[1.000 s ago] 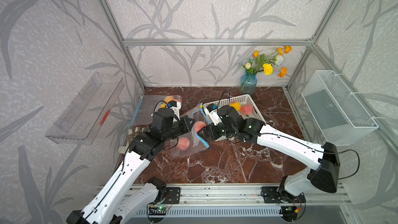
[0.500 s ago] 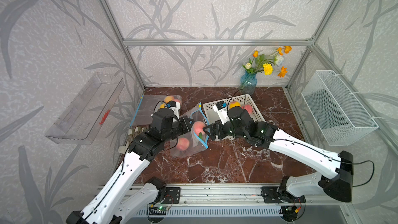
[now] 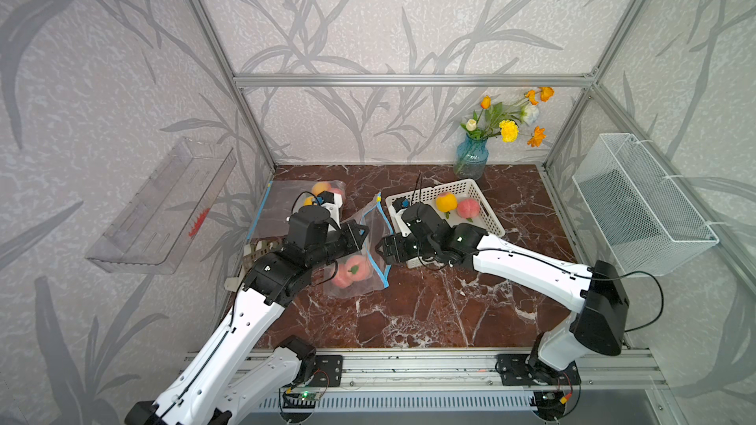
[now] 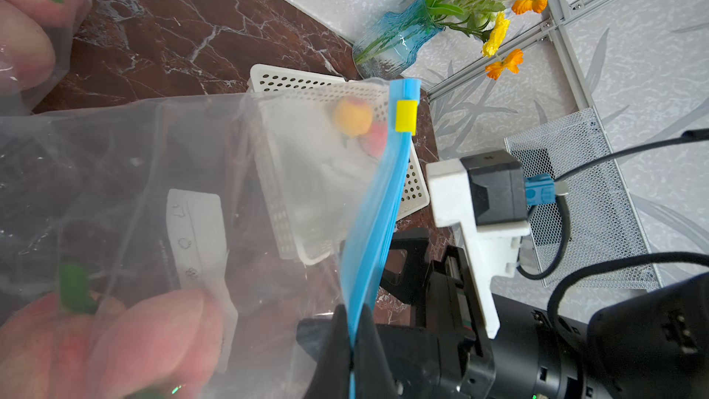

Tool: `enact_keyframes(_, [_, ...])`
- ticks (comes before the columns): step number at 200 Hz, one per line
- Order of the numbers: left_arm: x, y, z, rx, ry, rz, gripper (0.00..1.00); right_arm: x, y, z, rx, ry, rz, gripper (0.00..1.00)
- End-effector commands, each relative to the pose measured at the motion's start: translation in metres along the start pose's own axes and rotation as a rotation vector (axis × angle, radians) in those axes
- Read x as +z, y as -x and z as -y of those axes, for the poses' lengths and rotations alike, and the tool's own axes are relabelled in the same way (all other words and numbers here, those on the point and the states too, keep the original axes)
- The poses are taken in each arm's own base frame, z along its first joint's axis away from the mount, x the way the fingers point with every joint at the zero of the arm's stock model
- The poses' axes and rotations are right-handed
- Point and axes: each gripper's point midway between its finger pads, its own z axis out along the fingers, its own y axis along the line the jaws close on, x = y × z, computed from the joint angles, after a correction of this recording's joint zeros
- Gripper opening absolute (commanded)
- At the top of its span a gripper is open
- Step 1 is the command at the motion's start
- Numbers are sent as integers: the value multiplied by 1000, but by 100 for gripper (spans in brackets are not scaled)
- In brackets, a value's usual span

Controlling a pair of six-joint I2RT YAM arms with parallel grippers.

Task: Place the peach in a zip-top bag and seal the zipper
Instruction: Place the peach in the zipper food storage bag.

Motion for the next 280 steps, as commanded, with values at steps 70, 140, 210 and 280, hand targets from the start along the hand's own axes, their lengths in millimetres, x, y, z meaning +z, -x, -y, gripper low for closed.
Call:
enact_keyframes(70, [-18, 15, 1, 73, 47, 60, 0, -28, 7, -16, 47, 71, 2, 73])
enact_keyframes(140, [-30, 20, -13, 106, 148, 77, 0, -30, 9, 31, 37, -227, 2, 56])
enact_keyframes(210, [-1, 14, -19, 95, 152, 22, 0, -39, 21, 2, -49, -74, 37, 62])
enact_keyframes(280, [26, 4, -22, 52, 120, -28, 0, -90, 45, 65, -60, -237, 218, 99])
